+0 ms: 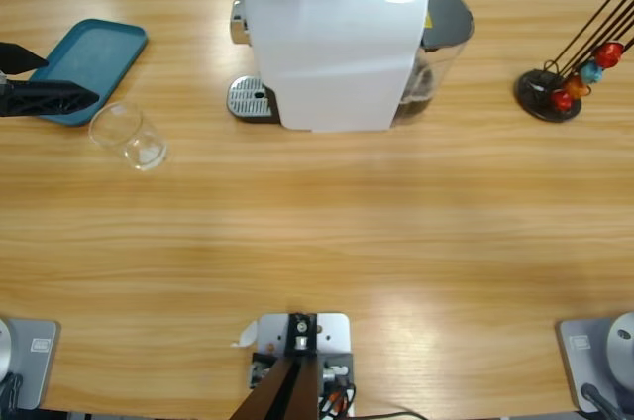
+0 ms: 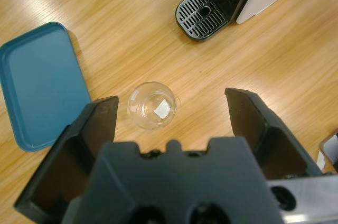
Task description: Pour coffee
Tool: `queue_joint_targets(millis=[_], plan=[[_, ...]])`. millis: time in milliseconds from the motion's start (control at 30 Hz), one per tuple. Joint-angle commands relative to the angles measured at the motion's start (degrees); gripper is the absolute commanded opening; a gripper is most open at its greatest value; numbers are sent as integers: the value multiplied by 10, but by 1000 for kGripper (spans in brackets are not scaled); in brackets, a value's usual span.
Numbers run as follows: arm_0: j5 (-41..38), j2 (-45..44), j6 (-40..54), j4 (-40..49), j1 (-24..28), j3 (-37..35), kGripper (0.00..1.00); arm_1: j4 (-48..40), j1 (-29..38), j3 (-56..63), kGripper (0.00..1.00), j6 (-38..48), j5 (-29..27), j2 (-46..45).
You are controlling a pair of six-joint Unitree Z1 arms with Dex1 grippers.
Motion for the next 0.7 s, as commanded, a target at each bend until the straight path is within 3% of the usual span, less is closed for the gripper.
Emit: queue_joint_targets(millis=[33, 267, 700], plan=[[-9, 14, 5, 8, -5, 7, 872, -5, -6, -39, 0, -2, -63, 28], [-9, 14, 6, 8, -5, 7, 872, -5, -14, -64, 0, 6, -65, 32], [-9, 15, 6, 8, -5, 8, 875, -5, -14, -91, 0, 10, -7, 40]])
